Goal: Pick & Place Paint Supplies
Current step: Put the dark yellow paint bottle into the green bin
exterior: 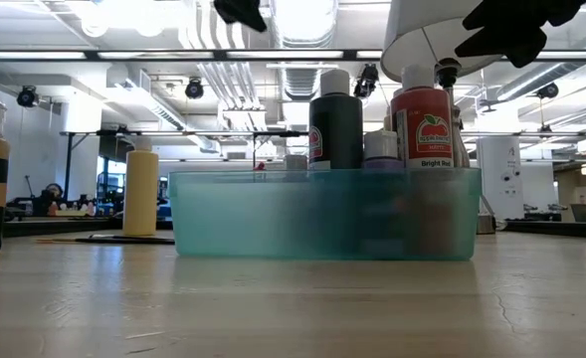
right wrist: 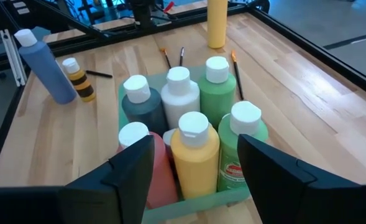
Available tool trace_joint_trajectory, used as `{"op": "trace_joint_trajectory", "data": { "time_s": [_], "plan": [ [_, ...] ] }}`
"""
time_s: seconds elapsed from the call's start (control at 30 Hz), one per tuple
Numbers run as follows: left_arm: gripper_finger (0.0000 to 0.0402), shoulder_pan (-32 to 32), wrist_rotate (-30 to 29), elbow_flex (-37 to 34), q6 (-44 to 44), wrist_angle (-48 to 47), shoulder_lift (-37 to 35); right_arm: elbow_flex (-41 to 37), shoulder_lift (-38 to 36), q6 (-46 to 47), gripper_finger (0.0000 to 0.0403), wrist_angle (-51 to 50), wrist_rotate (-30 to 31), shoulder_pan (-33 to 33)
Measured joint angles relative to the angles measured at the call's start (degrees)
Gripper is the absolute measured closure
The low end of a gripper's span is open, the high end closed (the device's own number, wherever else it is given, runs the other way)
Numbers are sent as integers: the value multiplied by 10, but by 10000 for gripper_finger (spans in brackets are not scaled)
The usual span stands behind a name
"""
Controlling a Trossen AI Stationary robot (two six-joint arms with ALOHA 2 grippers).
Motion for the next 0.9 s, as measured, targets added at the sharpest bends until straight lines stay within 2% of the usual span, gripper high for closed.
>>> {"op": "trace_joint_trajectory", "data": {
  "time_s": [0.27,0.53,0.73,0.9],
  "plan": [
    [216,0,-14,-10,-14,48,-29,0,0,-2,181,0,2,0],
    [216,-9,-33,-18,-19,-9,-35,0,0,-2,158,0,3,0],
    [216,-29,-30,-90,-21,20,-69,0,0,-2,141,0,3,0],
    [216,-52,-30,-180,-39,80,-146,0,0,-2,130,1,4,0]
  ]
}}
